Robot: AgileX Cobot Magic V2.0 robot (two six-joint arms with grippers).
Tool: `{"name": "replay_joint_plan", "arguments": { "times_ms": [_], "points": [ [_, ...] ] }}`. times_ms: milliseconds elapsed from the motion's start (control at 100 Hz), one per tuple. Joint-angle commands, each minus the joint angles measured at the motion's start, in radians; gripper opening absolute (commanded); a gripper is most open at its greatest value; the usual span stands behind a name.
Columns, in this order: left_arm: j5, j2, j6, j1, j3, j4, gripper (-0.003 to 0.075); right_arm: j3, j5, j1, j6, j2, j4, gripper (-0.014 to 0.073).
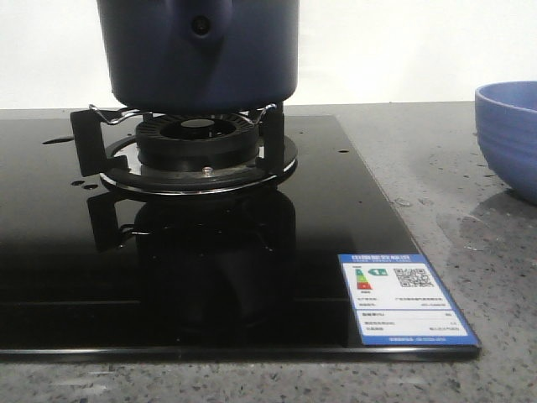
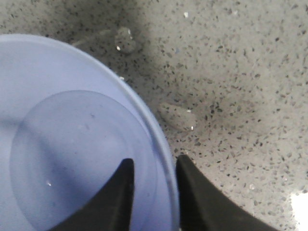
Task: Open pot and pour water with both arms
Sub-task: 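Lift the blue bowl with the right gripper and carry it over the pot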
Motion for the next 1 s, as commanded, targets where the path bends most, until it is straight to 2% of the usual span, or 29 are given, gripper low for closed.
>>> {"name": "replay_joint_plan", "arguments": {
  "times_ms": [0,220,390,650,820,990],
  "points": [
    [0.005,-0.012,-0.007,-0.008,-0.033,-0.061,0.0297,-0.018,-0.044,-0.008,-0.019,-0.015,0.027,0.0118],
    [0.005,-0.012,-0.006,-0.008,-0.033,-0.061,0.0297,-0.022,-0.047,-0.008,-0.086,-0.015,0.077,-0.0070],
    [0.005,-0.012,-0.006,-0.008,-0.033,-0.061,0.0297,-0.093,0.025,-0.005,-0.112,-0.015,0.089,-0.0069],
    [0.005,-0.012,-0.006,-0.008,-0.033,-0.061,0.0295,-0.381,0.203,0.015,-0.140,-0.011,0.116,-0.0069],
    [0.005,-0.012,-0.006,-0.008,-0.033,-0.061,0.0295,-0.615,0.288,0.095,-0.140,0.053,0.116,-0.0062],
    [0.005,-0.012,-0.006,-0.008,-0.033,-0.061,0.0295,-0.860,0.359,0.226,-0.140,0.187,0.112,-0.0057]
  ]
}}
